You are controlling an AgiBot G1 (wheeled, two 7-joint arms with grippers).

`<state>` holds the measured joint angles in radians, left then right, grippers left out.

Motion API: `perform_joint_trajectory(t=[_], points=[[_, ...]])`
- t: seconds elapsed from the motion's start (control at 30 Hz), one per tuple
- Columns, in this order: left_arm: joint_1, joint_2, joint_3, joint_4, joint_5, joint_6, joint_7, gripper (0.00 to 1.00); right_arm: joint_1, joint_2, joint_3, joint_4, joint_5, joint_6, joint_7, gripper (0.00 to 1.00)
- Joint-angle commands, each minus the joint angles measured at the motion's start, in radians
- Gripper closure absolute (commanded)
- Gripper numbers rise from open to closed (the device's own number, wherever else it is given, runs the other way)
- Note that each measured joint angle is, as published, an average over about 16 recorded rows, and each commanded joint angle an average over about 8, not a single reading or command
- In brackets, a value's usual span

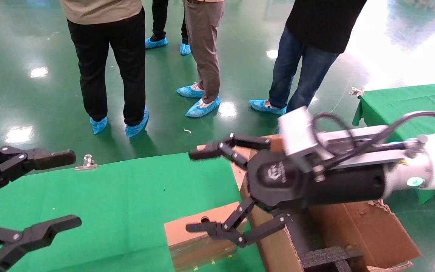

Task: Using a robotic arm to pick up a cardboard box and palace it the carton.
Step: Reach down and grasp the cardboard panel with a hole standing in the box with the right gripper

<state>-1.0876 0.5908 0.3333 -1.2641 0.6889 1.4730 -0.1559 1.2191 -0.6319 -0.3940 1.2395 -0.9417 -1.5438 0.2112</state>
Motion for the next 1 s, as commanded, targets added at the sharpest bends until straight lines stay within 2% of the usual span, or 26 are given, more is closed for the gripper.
perform_joint_trajectory(t=[0.03,0.33,1.0], points=[[0.000,0.000,0.000,0.000,0.000,0.000,0.000,1.00,0.040,-0.009,-0.031,-0.011,-0.059,-0.021,0.009,0.00],[0.000,0.000,0.000,0.000,0.000,0.000,0.000,1.00,0.193,-0.090,-0.224,-0.108,-0.236,-0.042,-0.031,0.00],[0.000,0.000,0.001,0.000,0.000,0.000,0.000,1.00,0.442,-0.295,-0.608,-0.383,-0.423,-0.039,-0.233,0.00]])
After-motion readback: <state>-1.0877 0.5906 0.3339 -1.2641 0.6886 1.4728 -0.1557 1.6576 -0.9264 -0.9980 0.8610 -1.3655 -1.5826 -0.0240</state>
